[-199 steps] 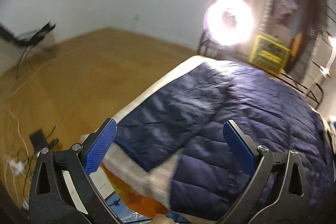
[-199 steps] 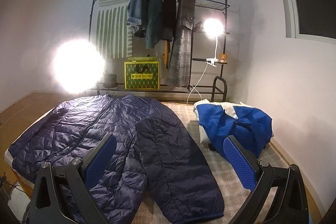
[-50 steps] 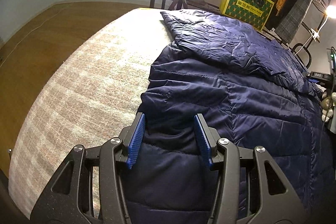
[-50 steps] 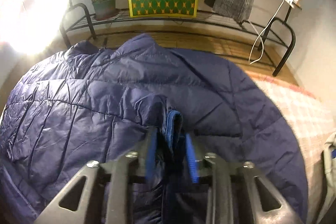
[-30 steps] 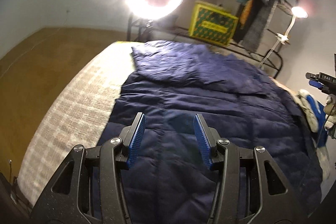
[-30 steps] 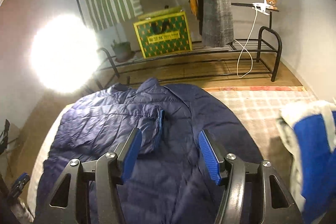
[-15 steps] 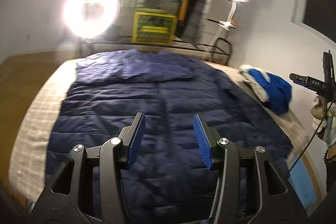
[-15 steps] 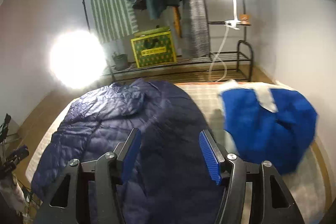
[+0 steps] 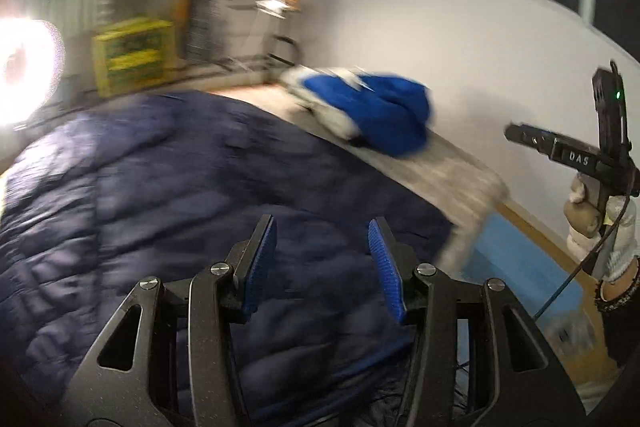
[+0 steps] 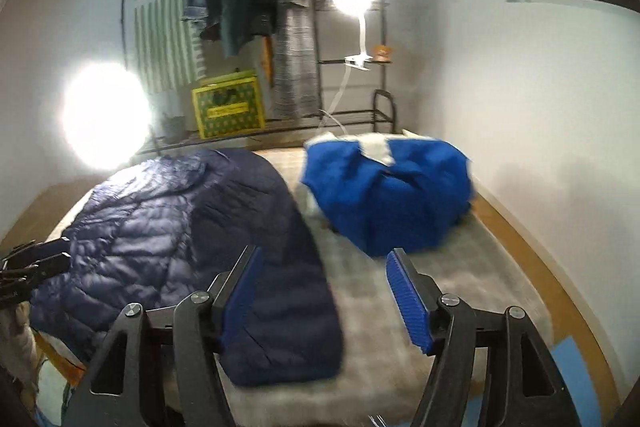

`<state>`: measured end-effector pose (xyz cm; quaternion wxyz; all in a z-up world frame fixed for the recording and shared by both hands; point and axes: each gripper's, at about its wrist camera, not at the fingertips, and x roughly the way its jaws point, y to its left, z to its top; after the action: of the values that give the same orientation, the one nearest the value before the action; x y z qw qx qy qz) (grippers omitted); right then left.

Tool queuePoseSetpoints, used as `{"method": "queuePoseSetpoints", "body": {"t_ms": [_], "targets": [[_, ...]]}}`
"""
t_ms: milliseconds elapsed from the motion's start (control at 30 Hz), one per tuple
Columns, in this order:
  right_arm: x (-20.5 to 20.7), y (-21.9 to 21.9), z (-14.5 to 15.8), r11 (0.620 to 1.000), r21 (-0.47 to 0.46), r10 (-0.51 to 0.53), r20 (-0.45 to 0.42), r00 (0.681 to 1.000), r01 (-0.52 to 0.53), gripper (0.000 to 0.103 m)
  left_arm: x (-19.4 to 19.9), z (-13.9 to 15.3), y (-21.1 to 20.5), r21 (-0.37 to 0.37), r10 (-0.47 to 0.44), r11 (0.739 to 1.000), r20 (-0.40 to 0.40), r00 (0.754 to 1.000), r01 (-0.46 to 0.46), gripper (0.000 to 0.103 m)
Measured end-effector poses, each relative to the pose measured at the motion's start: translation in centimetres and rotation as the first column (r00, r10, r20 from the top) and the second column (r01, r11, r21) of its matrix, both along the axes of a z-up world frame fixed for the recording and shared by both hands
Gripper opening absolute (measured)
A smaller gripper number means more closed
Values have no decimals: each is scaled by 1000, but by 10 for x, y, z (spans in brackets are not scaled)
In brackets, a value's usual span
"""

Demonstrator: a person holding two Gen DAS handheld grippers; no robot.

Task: Fold large clothes

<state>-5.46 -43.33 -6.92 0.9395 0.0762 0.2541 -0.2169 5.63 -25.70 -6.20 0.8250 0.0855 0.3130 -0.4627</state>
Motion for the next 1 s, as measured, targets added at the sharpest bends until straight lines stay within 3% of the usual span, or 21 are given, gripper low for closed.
{"method": "queuePoseSetpoints", "body": {"t_ms": [133, 333, 500, 633, 833, 900, 1000], "targets": [[-40, -8, -7, 997, 20, -79, 18, 997, 78, 67, -23, -16, -66, 100, -164, 981, -24, 986, 166, 49], [-91, -19, -13, 984, 25, -177, 34, 984, 177, 67, -46, -48, -146, 254, -353, 892, -129, 927, 375, 50], [-114, -28, -14, 975, 50, -217, 49, 975, 215, 67, -41, -82, -185, 374, -332, 843, -204, 921, 387, 51], [-122, -33, -18, 971, 73, -232, 57, 971, 227, 67, -39, -102, -196, 456, -334, 804, -182, 925, 381, 51], [-121, -35, -23, 970, 95, -230, 65, 971, 223, 67, -34, -103, -204, 479, -331, 793, -181, 926, 377, 50], [-120, -35, -24, 970, 104, -227, 72, 971, 219, 67, -34, -103, -206, 487, -338, 788, -172, 925, 378, 39], [-117, -34, -26, 971, 121, -216, 84, 973, 205, 67, -30, -100, -210, 474, -344, 787, -194, 919, 395, 13]]}}
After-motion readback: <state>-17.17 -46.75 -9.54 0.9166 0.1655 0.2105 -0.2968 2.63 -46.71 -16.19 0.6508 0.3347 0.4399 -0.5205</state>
